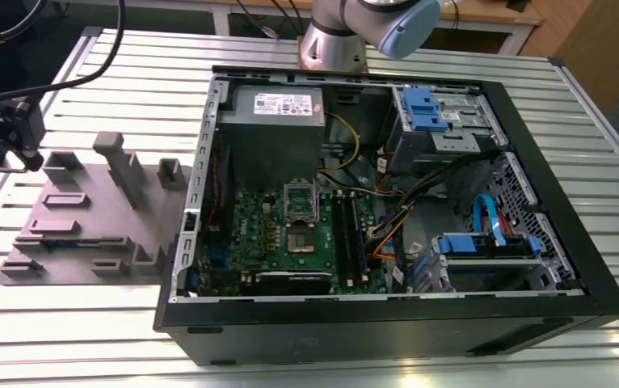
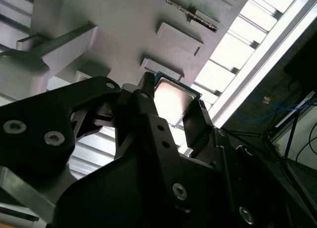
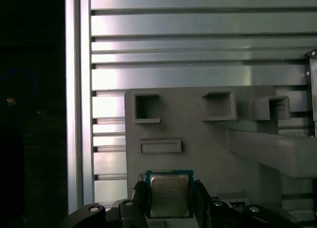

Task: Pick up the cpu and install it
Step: 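Pick up the cpu and move it towards the insertion slot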

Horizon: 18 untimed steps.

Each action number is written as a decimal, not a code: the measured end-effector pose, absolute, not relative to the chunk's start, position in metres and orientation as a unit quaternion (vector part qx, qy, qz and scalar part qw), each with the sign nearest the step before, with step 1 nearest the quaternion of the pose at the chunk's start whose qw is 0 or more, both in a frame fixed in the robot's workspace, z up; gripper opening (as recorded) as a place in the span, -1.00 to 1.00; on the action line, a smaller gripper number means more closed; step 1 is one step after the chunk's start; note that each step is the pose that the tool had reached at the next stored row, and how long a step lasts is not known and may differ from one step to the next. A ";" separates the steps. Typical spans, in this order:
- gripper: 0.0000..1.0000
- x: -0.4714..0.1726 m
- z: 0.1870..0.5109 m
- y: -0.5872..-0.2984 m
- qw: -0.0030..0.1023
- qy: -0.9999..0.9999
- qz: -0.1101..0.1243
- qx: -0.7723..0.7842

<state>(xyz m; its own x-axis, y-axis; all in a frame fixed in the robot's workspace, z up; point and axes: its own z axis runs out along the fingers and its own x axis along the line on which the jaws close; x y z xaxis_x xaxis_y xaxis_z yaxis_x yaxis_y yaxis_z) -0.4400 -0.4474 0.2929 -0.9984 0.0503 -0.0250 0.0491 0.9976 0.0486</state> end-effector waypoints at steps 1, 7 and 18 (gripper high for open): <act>-0.05 -0.440 0.294 -0.447 0.013 0.999 0.024 0.025; -0.05 -0.440 0.295 -0.447 0.013 0.999 0.024 0.025; -0.05 -0.440 0.298 -0.447 0.013 0.999 0.024 0.025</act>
<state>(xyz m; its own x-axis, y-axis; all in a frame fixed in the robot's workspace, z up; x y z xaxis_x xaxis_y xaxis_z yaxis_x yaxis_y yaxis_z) -0.4400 -0.4474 0.2978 -0.9984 0.0503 -0.0249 0.0491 0.9976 0.0486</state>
